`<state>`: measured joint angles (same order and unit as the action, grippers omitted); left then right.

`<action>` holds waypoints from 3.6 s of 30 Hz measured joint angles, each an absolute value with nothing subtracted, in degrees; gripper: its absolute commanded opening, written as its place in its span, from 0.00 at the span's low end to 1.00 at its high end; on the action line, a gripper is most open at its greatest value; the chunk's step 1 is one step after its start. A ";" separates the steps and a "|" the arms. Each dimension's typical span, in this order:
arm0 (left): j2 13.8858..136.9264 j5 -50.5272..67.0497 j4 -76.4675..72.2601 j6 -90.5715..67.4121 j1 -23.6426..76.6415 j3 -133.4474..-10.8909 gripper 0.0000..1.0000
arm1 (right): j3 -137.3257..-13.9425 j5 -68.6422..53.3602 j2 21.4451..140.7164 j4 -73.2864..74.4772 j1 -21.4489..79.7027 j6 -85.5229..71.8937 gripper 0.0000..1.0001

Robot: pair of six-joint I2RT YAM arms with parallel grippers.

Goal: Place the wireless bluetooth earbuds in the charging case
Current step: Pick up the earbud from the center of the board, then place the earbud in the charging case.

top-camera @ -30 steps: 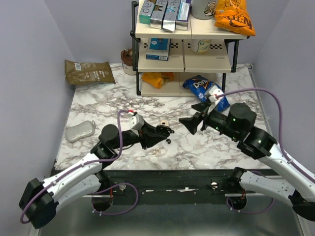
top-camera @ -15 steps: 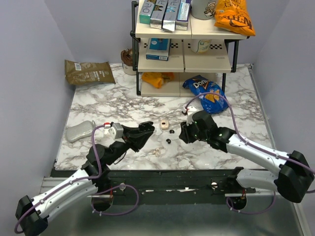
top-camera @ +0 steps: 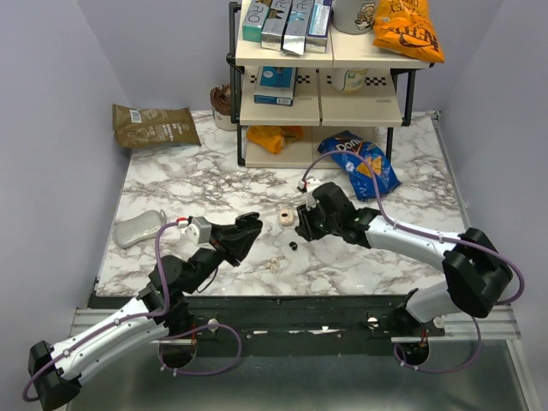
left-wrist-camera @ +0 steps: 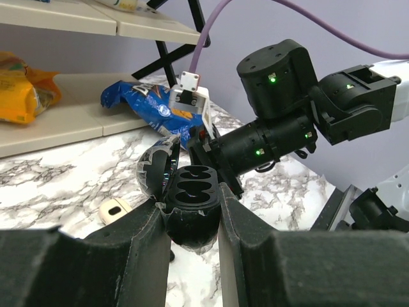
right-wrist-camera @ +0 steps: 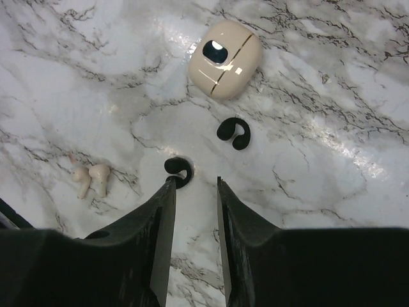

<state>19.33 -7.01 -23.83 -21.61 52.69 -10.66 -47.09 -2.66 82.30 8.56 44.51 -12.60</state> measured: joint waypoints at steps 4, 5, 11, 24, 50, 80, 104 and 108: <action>19.22 -8.36 -23.09 -21.43 53.39 -10.59 0.00 | -48.14 -4.08 84.93 7.81 44.51 -12.60 0.39; 19.22 -8.58 -22.87 -21.41 53.43 -10.59 0.00 | -48.14 -4.64 85.30 7.62 44.51 -12.67 0.38; 19.25 -9.50 -22.20 -21.26 53.76 -10.57 0.00 | -47.51 -7.40 86.65 6.04 44.51 -13.52 0.44; 20.25 -9.93 -21.10 -21.26 54.26 -10.57 0.00 | -45.74 -8.47 89.21 5.15 44.51 -14.61 0.44; 20.58 -10.09 -21.06 -21.28 54.52 -10.33 0.00 | -47.53 -8.71 93.89 4.34 44.56 -15.05 0.40; 21.45 -10.09 -21.65 -21.54 54.92 -9.76 0.00 | -48.73 -10.31 94.48 3.92 44.66 -15.33 0.01; 45.12 17.47 -39.77 -18.83 47.16 -21.26 0.00 | -55.70 -17.45 41.50 23.00 45.06 -1.34 0.01; 51.66 31.07 -43.92 -23.64 40.47 -27.86 0.00 | -57.52 -20.53 39.57 27.49 45.06 1.02 0.01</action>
